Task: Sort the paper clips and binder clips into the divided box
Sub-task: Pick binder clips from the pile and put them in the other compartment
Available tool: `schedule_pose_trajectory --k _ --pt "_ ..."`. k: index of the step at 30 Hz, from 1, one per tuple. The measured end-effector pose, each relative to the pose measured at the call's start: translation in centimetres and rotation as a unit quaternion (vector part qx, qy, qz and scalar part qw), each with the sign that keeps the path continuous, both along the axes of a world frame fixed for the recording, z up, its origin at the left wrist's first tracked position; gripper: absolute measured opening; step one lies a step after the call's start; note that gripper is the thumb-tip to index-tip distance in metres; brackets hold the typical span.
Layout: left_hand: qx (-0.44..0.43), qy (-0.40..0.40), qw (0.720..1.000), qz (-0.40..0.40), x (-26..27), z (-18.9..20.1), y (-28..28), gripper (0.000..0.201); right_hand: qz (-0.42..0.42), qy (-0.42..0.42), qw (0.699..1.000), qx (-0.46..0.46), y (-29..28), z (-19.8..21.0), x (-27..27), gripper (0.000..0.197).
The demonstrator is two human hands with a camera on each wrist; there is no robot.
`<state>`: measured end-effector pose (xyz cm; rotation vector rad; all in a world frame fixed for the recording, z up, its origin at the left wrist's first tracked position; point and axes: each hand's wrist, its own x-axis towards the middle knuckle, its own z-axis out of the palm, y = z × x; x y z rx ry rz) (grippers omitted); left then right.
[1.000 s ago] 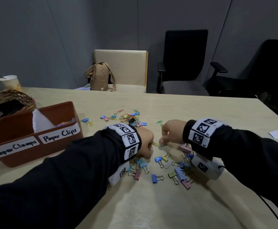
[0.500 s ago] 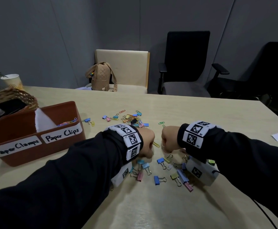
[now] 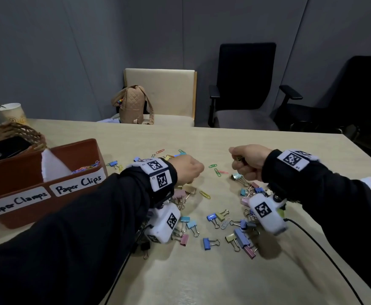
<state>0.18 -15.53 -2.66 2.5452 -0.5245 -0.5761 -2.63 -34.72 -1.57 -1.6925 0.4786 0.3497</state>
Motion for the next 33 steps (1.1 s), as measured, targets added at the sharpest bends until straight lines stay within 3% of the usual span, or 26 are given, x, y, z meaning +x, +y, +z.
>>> schedule_pose_trajectory --k 5,8,10,12,15,21,25,28,30,33 --pt "-0.059 0.091 0.993 0.042 -0.3 0.2 -0.7 0.031 0.029 -0.032 0.997 0.070 -0.5 -0.4 -0.3 0.017" --pt "0.021 0.029 0.999 0.005 -0.8 0.1 -1.5 0.029 0.152 -0.025 0.984 -0.086 -0.1 -0.6 -1.0 0.026" --pt "0.114 -0.064 0.989 -0.063 -1.3 0.0 -1.9 0.021 0.252 -0.044 0.932 -0.259 0.7 -0.6 -2.0 0.033" --pt "0.174 -0.129 0.969 -0.120 -1.4 -0.5 -2.0 0.021 0.337 -0.075 0.853 -0.390 1.7 -0.4 -3.2 0.037" --pt "0.212 -0.149 0.952 -0.162 -1.3 -0.8 -2.0 0.025 0.416 -0.089 0.769 -0.478 3.1 -0.5 -4.4 0.031" --pt "0.216 -0.126 0.951 -0.184 -1.3 -0.6 -2.7 0.016 0.463 -0.097 0.694 -0.543 4.6 -1.3 -4.9 0.017" --pt "0.255 -0.118 0.945 -0.166 -1.4 -1.3 -3.0 0.022 0.471 -0.090 0.668 -0.569 5.1 -1.5 -5.0 0.018" --pt "0.258 -0.124 0.948 -0.142 -1.3 -1.4 -2.9 0.024 0.483 -0.090 0.667 -0.561 5.1 -2.0 -5.0 0.016" --pt "0.232 -0.110 0.958 -0.130 -1.2 -1.1 -2.7 0.026 0.483 -0.085 0.678 -0.548 5.0 -2.1 -5.0 0.020" --pt "0.163 -0.100 0.976 -0.100 -0.9 -0.3 -1.6 0.029 0.437 -0.084 0.720 -0.532 4.6 -1.7 -4.6 0.025"
